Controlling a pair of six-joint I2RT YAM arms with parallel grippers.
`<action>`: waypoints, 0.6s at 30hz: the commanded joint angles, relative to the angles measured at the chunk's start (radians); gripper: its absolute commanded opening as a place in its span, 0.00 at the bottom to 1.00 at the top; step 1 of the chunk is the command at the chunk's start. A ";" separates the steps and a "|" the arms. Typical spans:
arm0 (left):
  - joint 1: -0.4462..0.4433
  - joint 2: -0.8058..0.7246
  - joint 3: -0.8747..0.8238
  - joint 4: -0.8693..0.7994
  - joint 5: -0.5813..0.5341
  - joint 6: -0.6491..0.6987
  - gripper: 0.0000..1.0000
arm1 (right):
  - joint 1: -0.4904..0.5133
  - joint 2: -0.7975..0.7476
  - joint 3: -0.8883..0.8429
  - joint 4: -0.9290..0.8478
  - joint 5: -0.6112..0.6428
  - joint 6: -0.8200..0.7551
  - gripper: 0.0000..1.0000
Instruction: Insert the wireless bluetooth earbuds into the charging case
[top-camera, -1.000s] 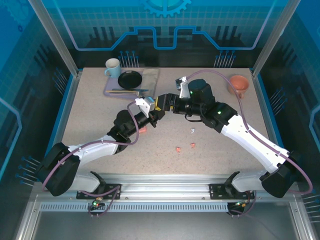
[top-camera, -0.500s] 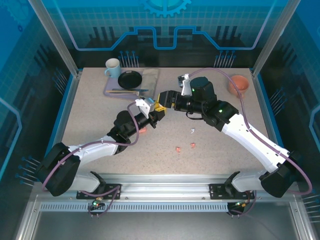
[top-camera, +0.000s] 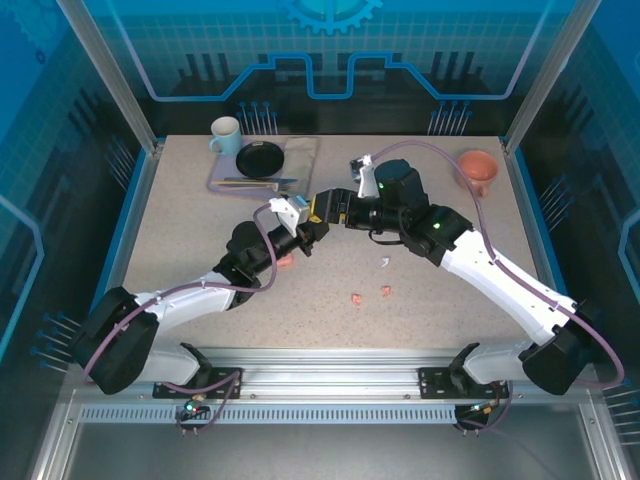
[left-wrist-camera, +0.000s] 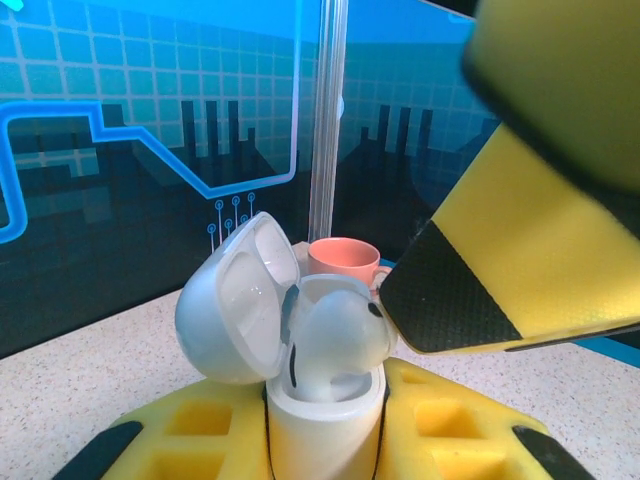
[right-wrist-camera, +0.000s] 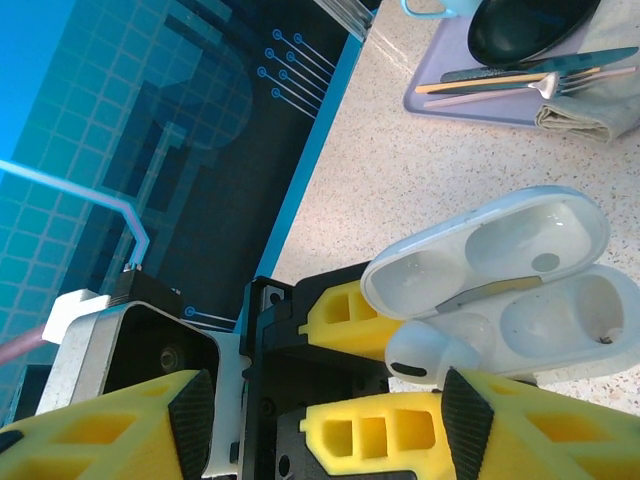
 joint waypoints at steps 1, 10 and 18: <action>-0.005 -0.025 -0.002 0.025 0.025 0.009 0.00 | 0.001 -0.004 -0.001 0.024 0.000 0.003 0.65; -0.005 -0.028 -0.010 0.032 0.031 0.003 0.00 | -0.032 0.024 0.027 0.018 -0.001 -0.009 0.65; -0.006 -0.033 -0.012 0.031 0.030 0.005 0.00 | -0.044 0.007 0.022 0.012 0.001 -0.008 0.64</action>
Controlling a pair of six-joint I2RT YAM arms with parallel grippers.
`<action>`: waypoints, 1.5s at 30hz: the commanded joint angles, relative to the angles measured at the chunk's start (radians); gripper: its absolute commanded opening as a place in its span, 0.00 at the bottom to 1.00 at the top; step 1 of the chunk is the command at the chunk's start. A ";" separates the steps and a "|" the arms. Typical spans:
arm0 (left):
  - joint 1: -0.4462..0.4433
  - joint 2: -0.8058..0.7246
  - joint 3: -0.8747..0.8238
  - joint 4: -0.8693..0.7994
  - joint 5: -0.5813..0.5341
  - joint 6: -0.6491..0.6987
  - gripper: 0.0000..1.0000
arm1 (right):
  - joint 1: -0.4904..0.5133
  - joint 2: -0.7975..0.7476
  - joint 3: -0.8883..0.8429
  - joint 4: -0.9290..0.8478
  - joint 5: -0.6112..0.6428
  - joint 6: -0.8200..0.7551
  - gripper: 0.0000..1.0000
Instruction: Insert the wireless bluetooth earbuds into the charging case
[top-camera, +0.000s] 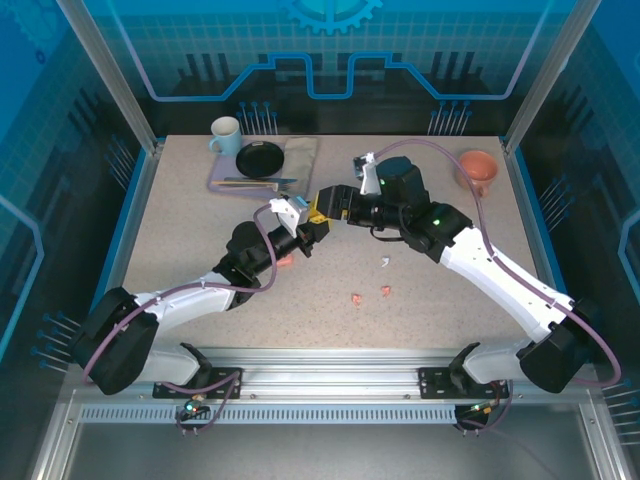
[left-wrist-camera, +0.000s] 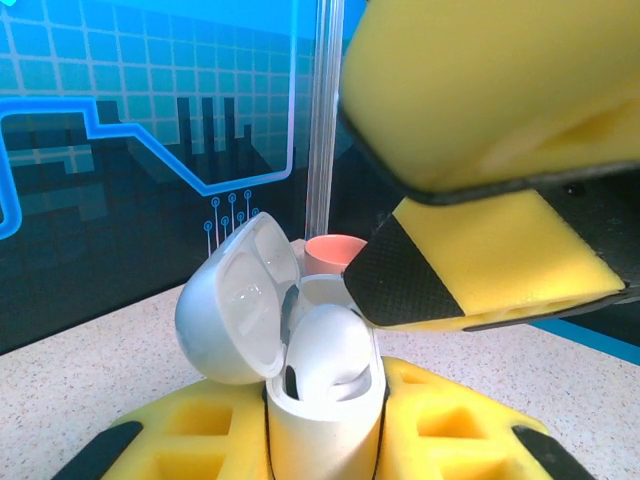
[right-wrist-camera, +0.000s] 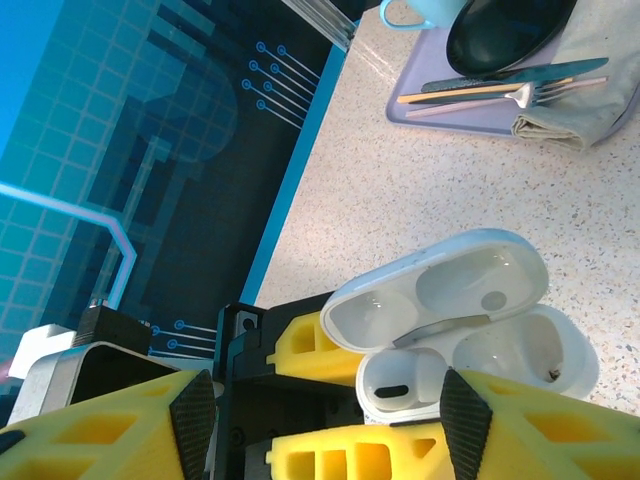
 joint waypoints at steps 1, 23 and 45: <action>-0.005 -0.029 -0.010 0.034 0.021 0.008 0.00 | -0.010 -0.020 0.019 0.006 0.003 -0.009 0.64; 0.000 -0.154 -0.100 -0.040 0.025 0.041 0.00 | -0.219 0.002 -0.130 -0.550 0.451 -0.015 0.66; -0.001 -0.189 -0.160 -0.011 0.006 0.026 0.00 | -0.131 0.687 0.242 -0.742 0.531 0.289 0.60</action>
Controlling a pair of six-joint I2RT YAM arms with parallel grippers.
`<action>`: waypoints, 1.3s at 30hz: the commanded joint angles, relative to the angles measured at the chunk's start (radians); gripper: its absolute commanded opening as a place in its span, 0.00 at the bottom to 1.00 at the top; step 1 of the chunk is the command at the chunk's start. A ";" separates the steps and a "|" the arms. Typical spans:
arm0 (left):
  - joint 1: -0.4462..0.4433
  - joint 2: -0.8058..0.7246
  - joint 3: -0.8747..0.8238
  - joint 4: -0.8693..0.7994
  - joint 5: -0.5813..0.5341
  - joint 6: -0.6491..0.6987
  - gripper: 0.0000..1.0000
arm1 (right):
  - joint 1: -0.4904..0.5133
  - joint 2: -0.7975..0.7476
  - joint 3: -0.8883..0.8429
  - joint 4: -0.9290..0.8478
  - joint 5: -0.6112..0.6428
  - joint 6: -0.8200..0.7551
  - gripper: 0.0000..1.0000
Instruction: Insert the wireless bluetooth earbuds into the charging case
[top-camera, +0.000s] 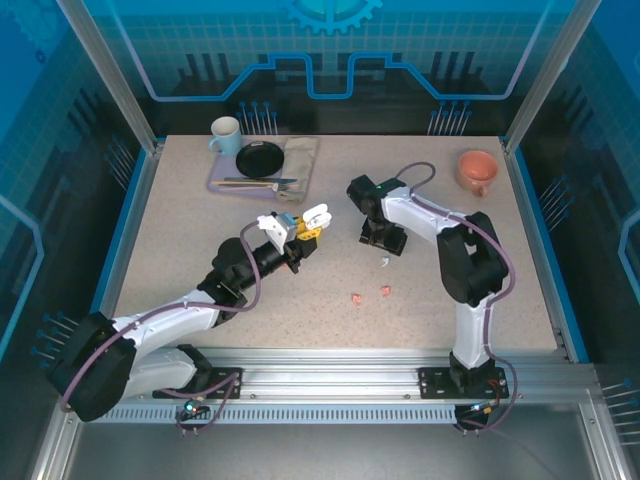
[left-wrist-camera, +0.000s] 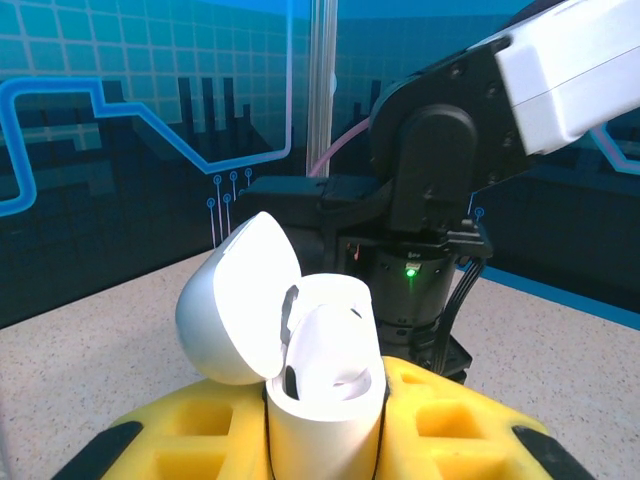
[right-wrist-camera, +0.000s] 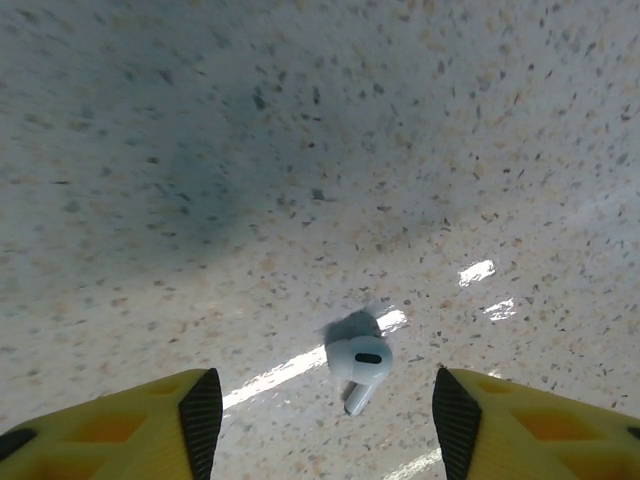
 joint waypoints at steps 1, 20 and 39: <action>0.000 -0.018 -0.016 0.048 0.006 -0.001 0.00 | 0.023 0.036 0.030 -0.069 0.025 0.049 0.60; 0.000 -0.009 -0.027 0.063 0.017 -0.004 0.00 | 0.016 0.041 -0.100 0.015 0.030 0.079 0.53; -0.001 0.012 -0.004 0.044 0.022 -0.010 0.00 | -0.040 -0.008 -0.165 0.116 0.036 0.020 0.47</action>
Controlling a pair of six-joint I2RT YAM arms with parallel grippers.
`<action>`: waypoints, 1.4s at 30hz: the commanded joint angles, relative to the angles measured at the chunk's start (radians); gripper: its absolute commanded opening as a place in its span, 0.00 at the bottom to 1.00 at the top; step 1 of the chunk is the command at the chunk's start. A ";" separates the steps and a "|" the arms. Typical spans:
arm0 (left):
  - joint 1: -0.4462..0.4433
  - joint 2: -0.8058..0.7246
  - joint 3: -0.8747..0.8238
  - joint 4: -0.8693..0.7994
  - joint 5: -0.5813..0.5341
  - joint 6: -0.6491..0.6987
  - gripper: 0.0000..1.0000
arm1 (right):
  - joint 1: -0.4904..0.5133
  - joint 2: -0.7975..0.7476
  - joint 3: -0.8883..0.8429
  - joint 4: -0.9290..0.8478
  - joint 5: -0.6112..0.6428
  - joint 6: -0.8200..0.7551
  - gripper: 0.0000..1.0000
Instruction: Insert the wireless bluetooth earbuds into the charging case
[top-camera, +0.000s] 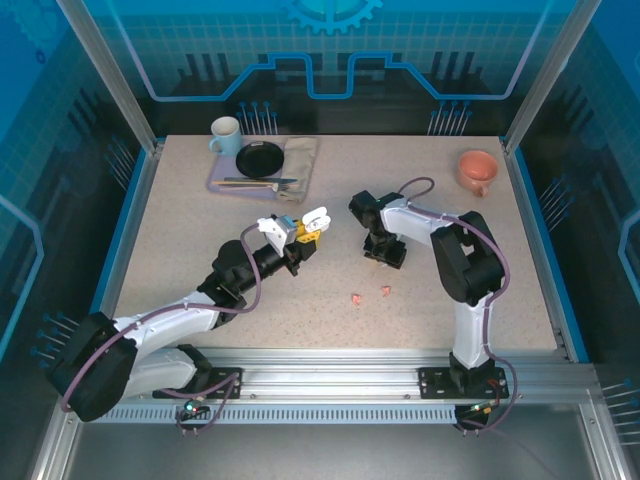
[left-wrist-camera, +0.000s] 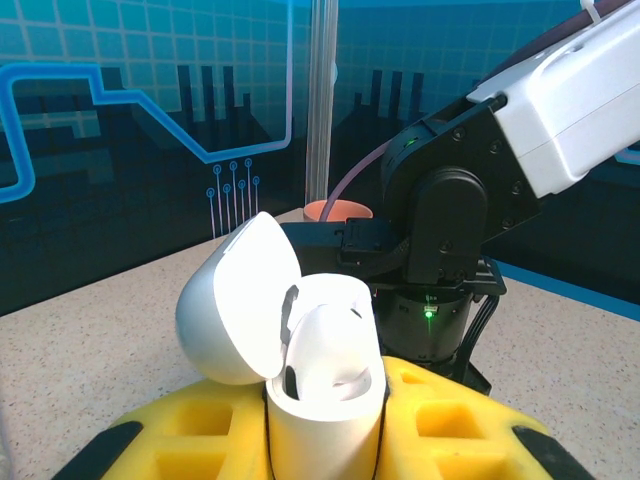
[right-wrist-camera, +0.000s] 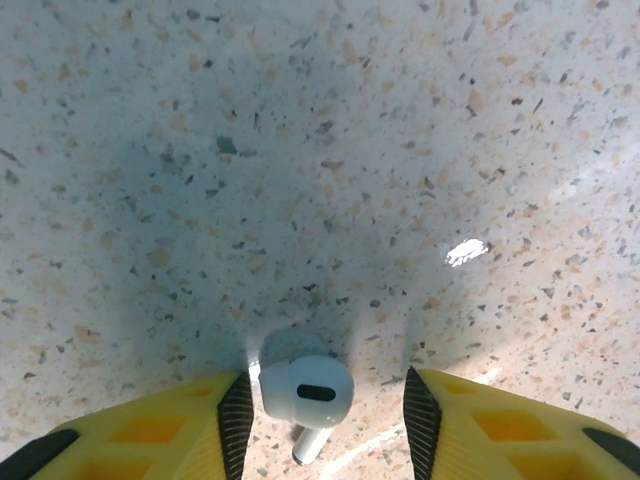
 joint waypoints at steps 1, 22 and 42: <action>0.000 0.012 0.016 0.037 0.023 -0.009 0.00 | -0.035 -0.006 -0.023 0.023 0.052 -0.009 0.47; 0.000 0.033 0.029 0.041 0.027 -0.013 0.00 | -0.067 -0.036 -0.059 0.100 0.030 -0.023 0.44; -0.001 0.022 0.019 0.043 0.021 -0.012 0.00 | -0.034 -0.048 -0.086 0.119 -0.019 0.039 0.40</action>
